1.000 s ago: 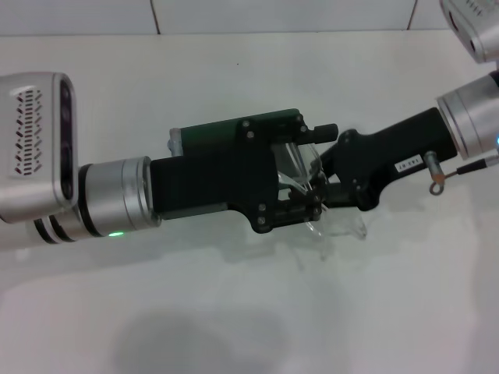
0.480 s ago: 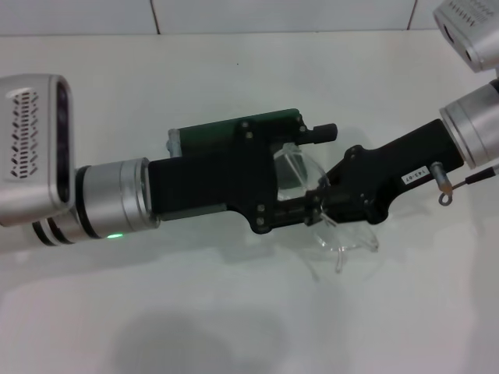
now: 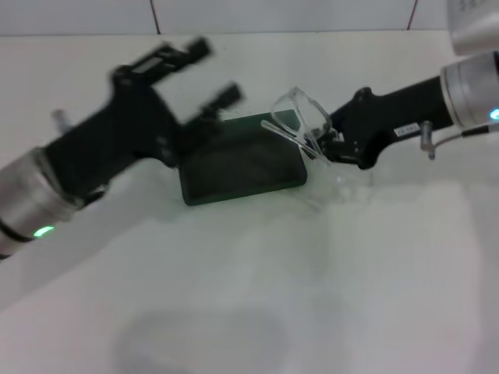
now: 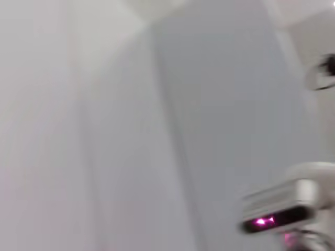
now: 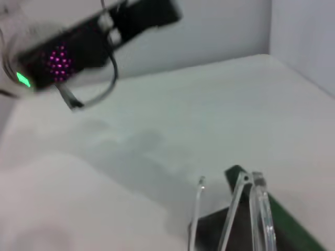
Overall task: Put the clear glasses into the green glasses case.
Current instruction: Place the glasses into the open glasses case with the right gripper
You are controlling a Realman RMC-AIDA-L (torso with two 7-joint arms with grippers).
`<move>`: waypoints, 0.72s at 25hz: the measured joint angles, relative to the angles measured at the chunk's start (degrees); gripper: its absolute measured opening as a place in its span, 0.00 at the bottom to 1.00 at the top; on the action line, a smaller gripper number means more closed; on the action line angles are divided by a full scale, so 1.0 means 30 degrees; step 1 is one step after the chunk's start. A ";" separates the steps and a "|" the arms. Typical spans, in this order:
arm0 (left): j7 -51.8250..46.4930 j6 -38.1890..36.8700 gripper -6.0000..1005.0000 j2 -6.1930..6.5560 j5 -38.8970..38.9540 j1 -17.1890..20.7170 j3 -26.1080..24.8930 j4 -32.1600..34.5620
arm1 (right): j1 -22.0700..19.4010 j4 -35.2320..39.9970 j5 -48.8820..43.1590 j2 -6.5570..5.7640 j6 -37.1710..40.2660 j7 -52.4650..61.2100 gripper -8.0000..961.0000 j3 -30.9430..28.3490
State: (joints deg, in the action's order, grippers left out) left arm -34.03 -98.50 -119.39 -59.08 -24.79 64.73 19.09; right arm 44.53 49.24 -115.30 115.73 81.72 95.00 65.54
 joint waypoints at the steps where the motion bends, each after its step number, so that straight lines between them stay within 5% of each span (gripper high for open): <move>1: -0.0111 0.0105 0.59 -0.0003 0.0015 0.0175 -0.0557 -0.0121 | -0.0012 0.0435 -0.0117 0.0029 -0.0418 0.0011 0.14 0.0473; 7: -0.0467 0.1177 0.59 -0.0060 0.0047 0.0887 -0.2969 -0.1152 | 0.0166 0.2523 -0.0523 0.0045 -0.4360 0.0340 0.15 0.5499; 18: -0.0372 0.1556 0.59 -0.0075 0.0043 0.1187 -0.3094 -0.1259 | 0.0186 0.4709 -0.6177 0.0172 -1.0588 0.5837 0.17 1.3783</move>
State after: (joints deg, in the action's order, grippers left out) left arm -35.15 -93.83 -119.62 -58.96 -21.22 55.45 15.32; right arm 45.09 63.37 -133.84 116.25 49.95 112.51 106.89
